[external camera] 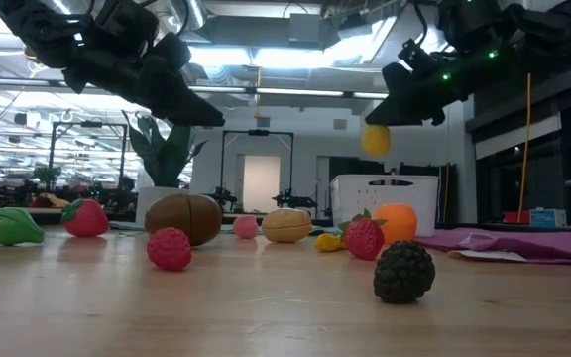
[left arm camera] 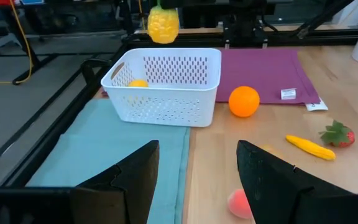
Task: Pick and placing Produce into tupperware
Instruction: Put the yellow pineapple into the white container
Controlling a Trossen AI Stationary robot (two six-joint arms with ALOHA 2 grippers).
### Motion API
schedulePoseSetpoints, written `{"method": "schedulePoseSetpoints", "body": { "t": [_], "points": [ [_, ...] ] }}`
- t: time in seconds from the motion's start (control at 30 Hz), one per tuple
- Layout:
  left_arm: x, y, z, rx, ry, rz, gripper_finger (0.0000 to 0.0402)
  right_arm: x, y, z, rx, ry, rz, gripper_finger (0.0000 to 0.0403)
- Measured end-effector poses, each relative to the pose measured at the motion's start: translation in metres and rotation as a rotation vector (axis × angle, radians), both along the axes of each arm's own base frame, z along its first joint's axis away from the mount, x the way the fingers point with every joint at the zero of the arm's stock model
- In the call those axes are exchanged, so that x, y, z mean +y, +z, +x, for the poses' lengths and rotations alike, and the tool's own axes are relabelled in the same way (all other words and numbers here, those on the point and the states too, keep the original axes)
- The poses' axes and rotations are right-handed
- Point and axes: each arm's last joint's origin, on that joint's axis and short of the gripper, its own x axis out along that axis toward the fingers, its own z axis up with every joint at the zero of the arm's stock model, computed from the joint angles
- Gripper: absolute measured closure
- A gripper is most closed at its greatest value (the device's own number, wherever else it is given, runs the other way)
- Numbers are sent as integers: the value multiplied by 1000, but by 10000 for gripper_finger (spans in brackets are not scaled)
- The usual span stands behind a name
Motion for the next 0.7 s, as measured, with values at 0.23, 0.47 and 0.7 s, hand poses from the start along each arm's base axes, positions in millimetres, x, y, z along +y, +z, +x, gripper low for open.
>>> {"method": "schedulePoseSetpoints", "body": {
  "t": [0.23, 0.47, 0.7],
  "points": [
    [0, 0, 0, 1, 1, 1, 195, -8, 26, 6, 125, 25, 102, 297],
    [0, 0, 0, 1, 1, 1, 195, -16, 45, 1, 215, 38, 264, 297],
    [0, 0, 0, 2, 0, 0, 195, -18, 54, -1, 245, 61, 330, 297]
  ]
}}
